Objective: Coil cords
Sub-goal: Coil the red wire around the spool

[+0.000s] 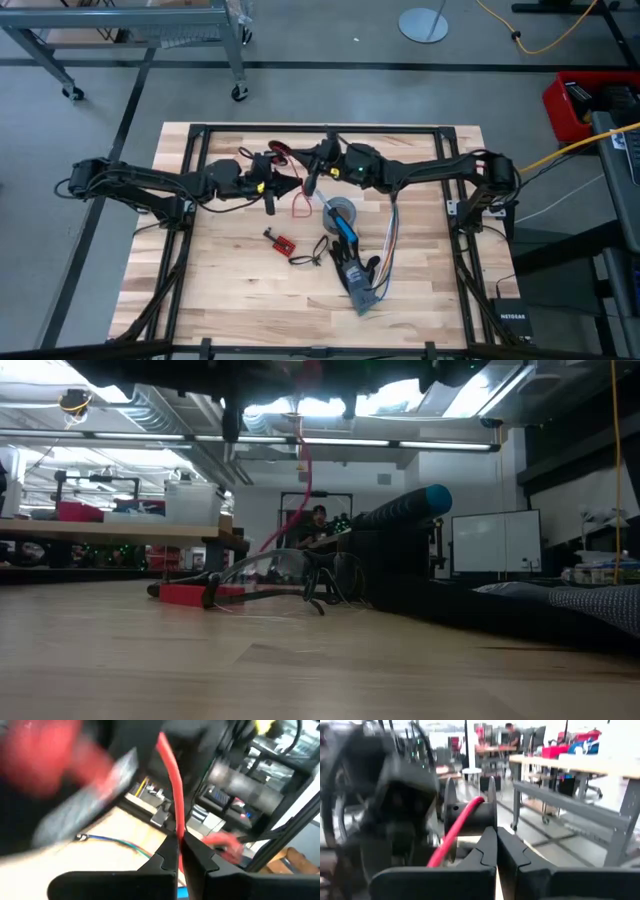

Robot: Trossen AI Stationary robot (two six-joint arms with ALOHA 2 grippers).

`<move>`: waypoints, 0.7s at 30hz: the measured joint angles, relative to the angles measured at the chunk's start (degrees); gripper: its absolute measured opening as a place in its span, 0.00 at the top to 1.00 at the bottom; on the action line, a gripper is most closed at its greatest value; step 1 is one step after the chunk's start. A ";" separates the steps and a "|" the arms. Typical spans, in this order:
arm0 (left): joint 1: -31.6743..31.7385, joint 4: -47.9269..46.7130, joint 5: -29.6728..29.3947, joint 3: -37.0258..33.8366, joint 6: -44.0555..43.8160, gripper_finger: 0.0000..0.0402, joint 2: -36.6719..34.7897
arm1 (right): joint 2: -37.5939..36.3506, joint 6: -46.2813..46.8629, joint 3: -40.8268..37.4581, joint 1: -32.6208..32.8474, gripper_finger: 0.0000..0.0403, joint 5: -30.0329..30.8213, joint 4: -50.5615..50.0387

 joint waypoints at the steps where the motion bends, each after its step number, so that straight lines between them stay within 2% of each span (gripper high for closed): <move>1: 0.00 -0.46 -0.04 0.00 0.00 1.00 -0.02 | -0.15 0.00 0.00 0.00 1.00 -0.34 1.02; 5: 0.07 -1.54 -0.28 0.03 1.32 1.00 -0.11 | -2.04 -0.84 0.00 0.08 1.00 -0.42 0.66; 14: 0.09 -2.61 -2.44 0.13 6.93 1.00 -2.27 | -9.58 -3.43 -0.02 0.04 1.00 -1.34 -7.77; 21: 0.11 -2.30 -2.77 0.15 9.92 0.97 -2.49 | -11.71 -4.55 -0.02 0.08 1.00 -3.24 -9.07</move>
